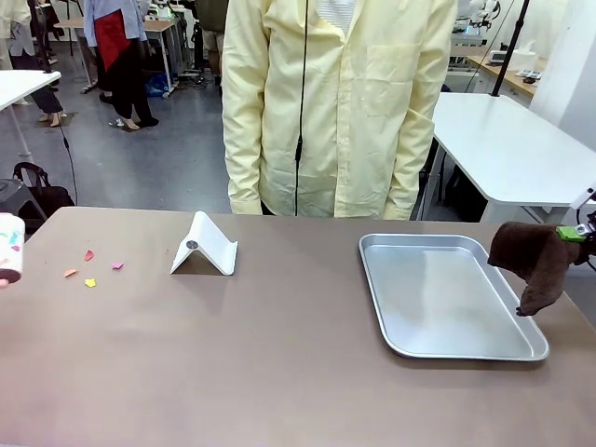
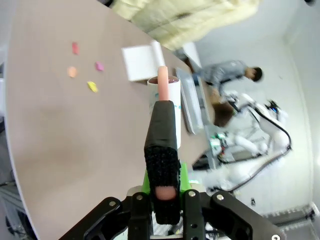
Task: Clean the surface of the table.
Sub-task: Clean the area not pointed to by the person.
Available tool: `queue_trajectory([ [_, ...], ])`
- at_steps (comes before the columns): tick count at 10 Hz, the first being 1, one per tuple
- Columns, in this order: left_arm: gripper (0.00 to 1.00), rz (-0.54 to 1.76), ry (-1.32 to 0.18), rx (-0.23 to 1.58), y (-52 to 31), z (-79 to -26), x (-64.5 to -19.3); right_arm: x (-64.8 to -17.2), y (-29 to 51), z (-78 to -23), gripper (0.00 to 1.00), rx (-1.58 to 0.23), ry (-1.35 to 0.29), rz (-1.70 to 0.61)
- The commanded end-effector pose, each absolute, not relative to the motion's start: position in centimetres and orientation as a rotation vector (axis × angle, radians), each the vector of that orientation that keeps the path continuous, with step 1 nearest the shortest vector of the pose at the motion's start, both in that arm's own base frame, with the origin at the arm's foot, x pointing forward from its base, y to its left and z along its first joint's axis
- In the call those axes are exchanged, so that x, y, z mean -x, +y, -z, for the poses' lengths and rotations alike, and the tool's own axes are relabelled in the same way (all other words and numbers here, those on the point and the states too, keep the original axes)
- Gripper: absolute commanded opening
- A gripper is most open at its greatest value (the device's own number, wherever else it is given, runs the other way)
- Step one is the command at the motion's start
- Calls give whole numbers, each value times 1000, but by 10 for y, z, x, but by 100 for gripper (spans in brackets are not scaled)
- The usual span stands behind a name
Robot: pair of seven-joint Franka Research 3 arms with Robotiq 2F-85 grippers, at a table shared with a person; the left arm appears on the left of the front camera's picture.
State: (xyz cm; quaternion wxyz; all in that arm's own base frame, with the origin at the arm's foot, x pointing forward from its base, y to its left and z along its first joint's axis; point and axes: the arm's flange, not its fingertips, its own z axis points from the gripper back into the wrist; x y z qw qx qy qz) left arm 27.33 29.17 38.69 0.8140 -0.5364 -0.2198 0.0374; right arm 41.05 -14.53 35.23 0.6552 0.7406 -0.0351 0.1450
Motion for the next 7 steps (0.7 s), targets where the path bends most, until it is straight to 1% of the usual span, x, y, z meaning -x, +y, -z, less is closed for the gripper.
queue_trajectory([
  [1,22,-245,-427,1127,270,-386,-307,-414,-146,-358,6,-1692,-74,-314],
  [3,22,-423,-400,1072,277,-374,-343,-414,-146,-358,6,-1692,-74,-314],
  [4,22,-442,-368,1066,276,-369,-354,-414,-146,-358,6,-1692,-74,-314],
  [5,22,-463,-367,1025,275,-365,-360,-414,-146,-358,6,-1692,-74,-314],
  [7,22,-424,-367,931,268,-355,-364,-414,-146,-358,6,-1692,-74,-314],
])
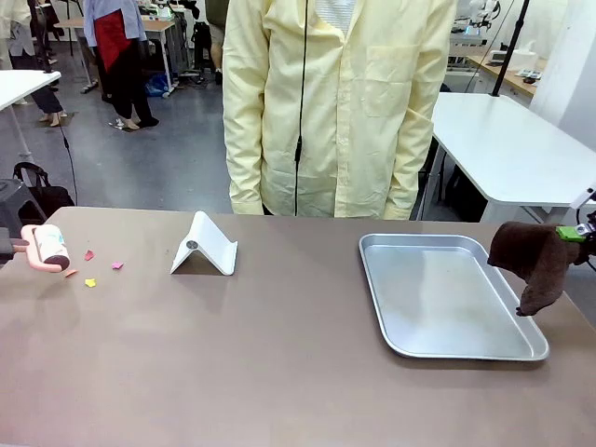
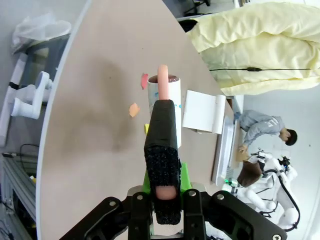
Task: Clean the surface of the table.
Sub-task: Clean the area not pointed to by the person.
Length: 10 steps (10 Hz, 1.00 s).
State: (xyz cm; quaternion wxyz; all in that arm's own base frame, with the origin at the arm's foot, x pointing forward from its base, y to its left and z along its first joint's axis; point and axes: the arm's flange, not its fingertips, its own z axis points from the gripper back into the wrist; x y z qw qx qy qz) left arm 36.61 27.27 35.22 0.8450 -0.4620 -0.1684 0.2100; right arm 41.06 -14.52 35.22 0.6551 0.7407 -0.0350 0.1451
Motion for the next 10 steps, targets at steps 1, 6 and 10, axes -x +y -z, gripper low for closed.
queue_trajectory([
  [1,22,-418,-362,881,265,-348,-364,-414,-146,-358,6,-1692,-74,-314],
  [6,22,-432,-280,811,261,-324,-376,-414,-146,-358,6,-1692,-74,-314],
  [10,22,-399,-224,785,250,-315,-397,-414,-146,-358,6,-1692,-74,-314],
])
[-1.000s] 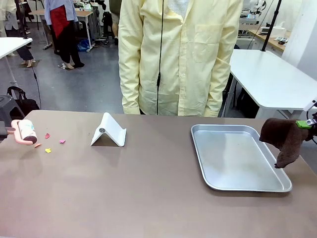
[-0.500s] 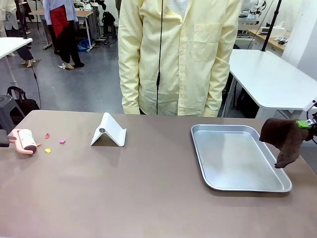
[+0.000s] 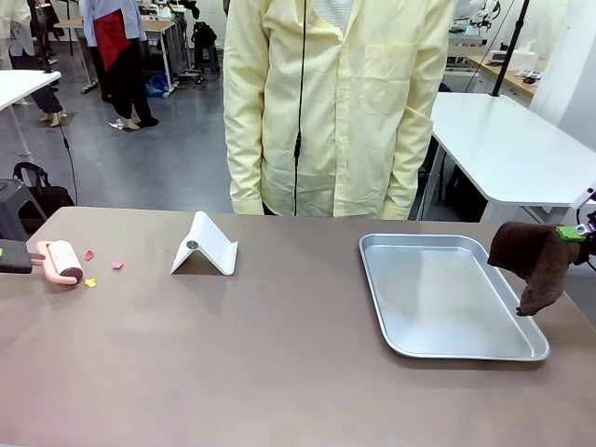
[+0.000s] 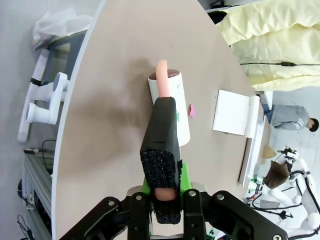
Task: Clean the surface of the table.
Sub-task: Clean the area not pointed to by the person.
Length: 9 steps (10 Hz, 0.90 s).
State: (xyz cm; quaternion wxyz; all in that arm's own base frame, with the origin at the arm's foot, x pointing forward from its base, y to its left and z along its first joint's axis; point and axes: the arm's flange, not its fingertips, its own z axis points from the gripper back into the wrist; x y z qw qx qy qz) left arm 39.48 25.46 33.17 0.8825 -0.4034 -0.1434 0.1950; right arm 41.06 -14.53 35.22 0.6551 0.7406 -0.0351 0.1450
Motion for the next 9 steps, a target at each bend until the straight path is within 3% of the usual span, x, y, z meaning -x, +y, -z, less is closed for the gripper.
queue_trajectory([
  [1,22,-393,-217,792,247,-315,-404,-414,-146,-358,6,-1692,-74,-314],
  [9,22,-277,-111,755,174,-311,-466,-414,-146,-358,6,-1692,-74,-314],
])
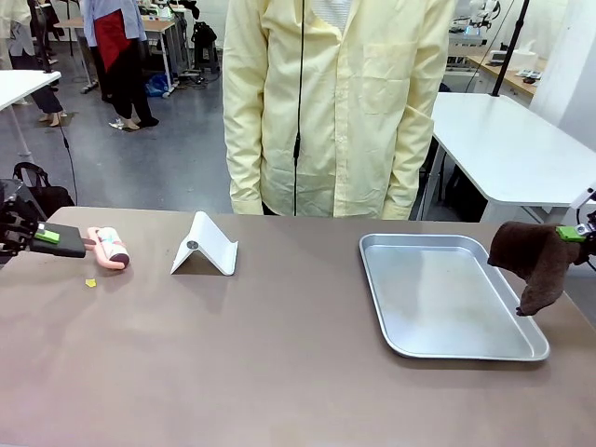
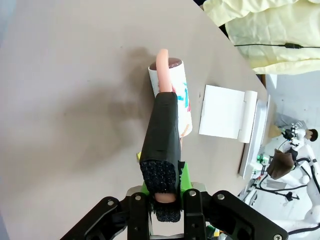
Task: Clean the surface of the table.
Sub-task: Clean the area not pointed to by the person.
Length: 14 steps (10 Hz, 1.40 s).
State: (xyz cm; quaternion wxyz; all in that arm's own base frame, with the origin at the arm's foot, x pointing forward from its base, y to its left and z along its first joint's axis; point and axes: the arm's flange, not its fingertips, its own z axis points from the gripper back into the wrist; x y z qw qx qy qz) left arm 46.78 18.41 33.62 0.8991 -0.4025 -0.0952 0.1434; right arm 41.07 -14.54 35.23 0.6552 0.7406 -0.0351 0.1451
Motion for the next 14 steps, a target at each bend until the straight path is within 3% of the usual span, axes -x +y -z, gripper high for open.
queue_trajectory([
  [1,22,-261,-106,759,165,-312,-471,-414,-146,-358,6,-1692,-74,-314],
  [6,22,-214,-193,883,138,-338,-465,-414,-146,-358,6,-1692,-74,-314],
  [9,22,-94,-314,1075,147,-404,-372,-414,-146,-358,6,-1692,-74,-314],
  [12,22,78,-176,1105,178,-422,-293,-414,-146,-358,6,-1692,-74,-314],
  [14,22,41,-197,1139,213,-417,-253,-414,-146,-358,6,-1692,-74,-314],
])
